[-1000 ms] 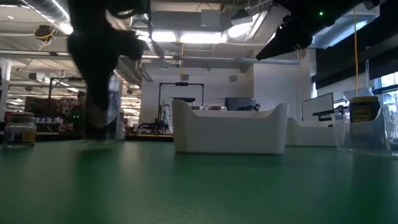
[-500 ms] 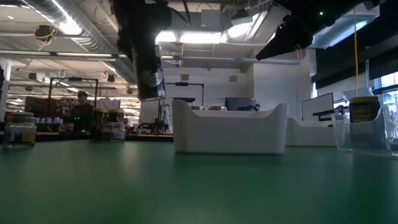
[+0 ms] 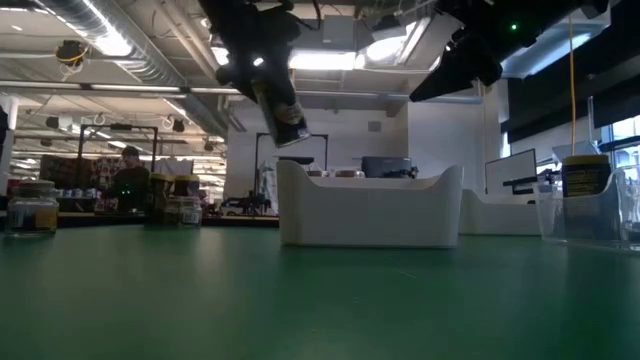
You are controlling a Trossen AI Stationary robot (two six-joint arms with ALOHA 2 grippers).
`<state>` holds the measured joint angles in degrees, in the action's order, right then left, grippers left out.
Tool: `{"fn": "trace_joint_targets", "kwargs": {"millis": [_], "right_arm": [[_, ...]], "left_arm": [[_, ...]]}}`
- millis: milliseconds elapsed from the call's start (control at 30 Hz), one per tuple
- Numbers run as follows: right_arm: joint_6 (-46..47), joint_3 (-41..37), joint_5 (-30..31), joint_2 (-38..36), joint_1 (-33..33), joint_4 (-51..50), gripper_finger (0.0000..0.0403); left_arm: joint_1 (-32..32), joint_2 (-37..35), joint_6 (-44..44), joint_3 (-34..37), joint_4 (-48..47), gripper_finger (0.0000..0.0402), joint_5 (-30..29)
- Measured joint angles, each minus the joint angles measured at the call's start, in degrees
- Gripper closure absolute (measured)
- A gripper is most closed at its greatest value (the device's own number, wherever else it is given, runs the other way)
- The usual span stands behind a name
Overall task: Sort spices by type
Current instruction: Put the golden seasoning bottle into the top transparent bin
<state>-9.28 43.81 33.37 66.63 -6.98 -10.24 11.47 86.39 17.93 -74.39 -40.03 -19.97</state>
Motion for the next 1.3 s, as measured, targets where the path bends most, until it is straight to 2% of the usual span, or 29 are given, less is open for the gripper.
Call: {"fn": "trace_joint_targets", "kwargs": {"millis": [367, 533, 867, 1100, 1300], "right_arm": [[-0.1, 0.0, 0.0, 0.0, 0.0, -0.1, 0.0388], [-0.1, 0.0, 0.0, 0.0, 0.0, -0.1, 0.0388], [-0.2, 0.0, 0.0, 0.0, 0.0, -0.1, 0.0388], [-0.2, 0.0, 0.0, 0.0, 0.0, -0.2, 0.0388], [-0.3, 0.0, 0.0, 0.0, 0.0, -0.2, 0.0388]], "left_arm": [[4.7, 5.5, -3.5, -0.2, 8.8, 0.0112, 2.0], [6.7, 10.0, -5.0, -4.2, 8.5, 0.0112, 2.0], [10.9, 20.2, -7.6, -18.6, 1.2, 0.0112, 2.0], [13.2, 23.9, -7.5, -19.8, 1.3, 0.0112, 7.2], [13.8, 26.7, -7.6, -19.8, 0.3, 0.0112, 7.2]]}}
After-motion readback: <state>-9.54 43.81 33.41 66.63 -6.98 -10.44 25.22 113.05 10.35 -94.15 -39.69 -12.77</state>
